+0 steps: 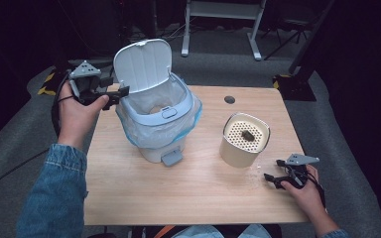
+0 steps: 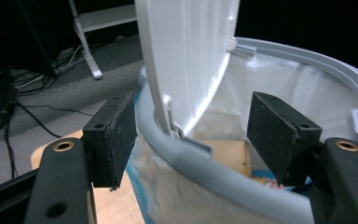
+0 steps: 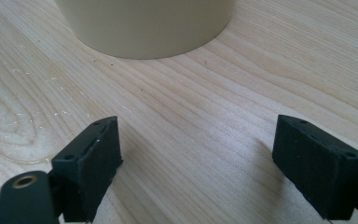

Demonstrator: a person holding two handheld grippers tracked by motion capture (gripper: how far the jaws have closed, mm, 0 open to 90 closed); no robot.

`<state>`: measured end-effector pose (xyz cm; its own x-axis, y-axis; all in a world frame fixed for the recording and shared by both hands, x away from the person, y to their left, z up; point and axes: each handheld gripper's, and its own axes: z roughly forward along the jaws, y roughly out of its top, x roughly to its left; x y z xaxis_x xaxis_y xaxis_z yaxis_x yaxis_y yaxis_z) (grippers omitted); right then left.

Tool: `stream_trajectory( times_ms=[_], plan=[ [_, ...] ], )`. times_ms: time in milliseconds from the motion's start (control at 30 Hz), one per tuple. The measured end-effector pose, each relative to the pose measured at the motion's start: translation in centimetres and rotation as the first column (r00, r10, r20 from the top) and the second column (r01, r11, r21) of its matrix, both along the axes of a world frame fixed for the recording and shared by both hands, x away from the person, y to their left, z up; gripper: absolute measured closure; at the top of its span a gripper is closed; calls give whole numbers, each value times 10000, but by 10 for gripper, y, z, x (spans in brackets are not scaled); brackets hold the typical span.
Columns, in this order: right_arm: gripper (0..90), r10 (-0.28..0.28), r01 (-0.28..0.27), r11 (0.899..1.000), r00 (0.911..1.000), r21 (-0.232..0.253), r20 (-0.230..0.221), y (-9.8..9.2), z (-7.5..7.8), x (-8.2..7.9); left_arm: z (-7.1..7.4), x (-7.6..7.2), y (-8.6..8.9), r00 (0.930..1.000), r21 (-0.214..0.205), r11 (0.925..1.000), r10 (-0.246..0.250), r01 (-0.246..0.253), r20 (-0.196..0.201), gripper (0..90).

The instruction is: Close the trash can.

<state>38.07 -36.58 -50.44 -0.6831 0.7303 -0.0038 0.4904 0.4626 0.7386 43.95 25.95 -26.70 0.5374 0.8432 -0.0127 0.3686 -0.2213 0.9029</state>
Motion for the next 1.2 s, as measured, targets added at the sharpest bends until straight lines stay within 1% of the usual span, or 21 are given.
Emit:
stream_trajectory(
  times_ms=[100, 200, 300, 333, 367, 400, 467, 533, 700, 767, 800, 867, 1000, 1033, 1100, 1167, 1200],
  plan=[
    [154, 1, -1, 10000, 10000, -7, 6, 0, 0, 0, 3, 6, -4, 9999, 37, 10000, 46, -47, 90, 334],
    [154, 6, -6, 10000, 10000, 0, 7, 0, 0, 0, 7, 8, -7, 9997, -45, 10000, -8, 9, 263, 339],
    [153, 2, -2, 10000, 10000, -7, 8, 0, 0, 0, 12, 7, -10, 9988, -221, 9994, -242, 252, 416, 345],
    [153, 3, -3, 10000, 10000, 2, 0, 0, 0, 0, 14, 7, -11, 9988, -208, 9994, -279, 288, 405, 328],
    [154, 6, -6, 10000, 10000, 2, 4, 0, 0, 0, 16, 6, -12, 9988, -52, 9996, -261, 263, 416, 312],
    [154, 7, -7, 10000, 10000, 2, 4, 0, 0, 0, 17, 6, -13, 9989, 9, 9997, -251, 251, 404, 317],
    [154, 2, -2, 10000, 10000, 2, 0, 0, 0, 0, 19, 4, -13, 9988, 25, 9996, -290, 289, 393, 323],
    [154, 7, -7, 10000, 10000, 2, 4, 0, 0, 0, 21, 2, -14, 9985, -7, 9993, -386, 386, 378, 323],
    [154, 4, -4, 10000, 10000, 1, 3, 0, 0, 0, 25, -6, -19, 9969, 367, 9971, -679, 665, 389, 314],
    [153, 4, -4, 10000, 10000, 1, 2, 0, 0, 0, 25, -10, -22, 9961, 400, 9961, -798, 783, 371, 314],
    [154, 6, -6, 10000, 10000, 2, 2, 0, 0, 0, 26, -12, -23, 9950, 432, 9951, -908, 890, 416, 314],
    [154, 5, -5, 10000, 10000, 0, 3, 0, 0, 0, 27, -18, -26, 9919, 319, 9934, -1122, 1105, 589, 313],
    [154, 6, -6, 10000, 10000, 1, 3, 0, 0, 0, 28, -28, -36, 9835, 244, 9856, -1683, 1670, 666, 316],
    [154, 6, -6, 10000, 10000, 3, 3, 0, 0, 0, 28, -30, -39, 9801, 252, 9825, -1857, 1843, 708, 316],
    [154, 5, -5, 10000, 10000, 2, 1, 0, 0, 0, 27, -33, -45, 9736, 56, 9762, -2167, 2169, 718, 315],
    [153, 6, -6, 10000, 10000, 2, 4, 0, 0, 0, 24, -33, -52, 9713, 294, 9738, -2272, 2257, 697, 301],
    [154, 6, -6, 10000, 10000, 1, 3, 0, 0, 0, 23, -32, -55, 9698, 272, 9714, -2370, 2358, 574, 300]
  ],
)
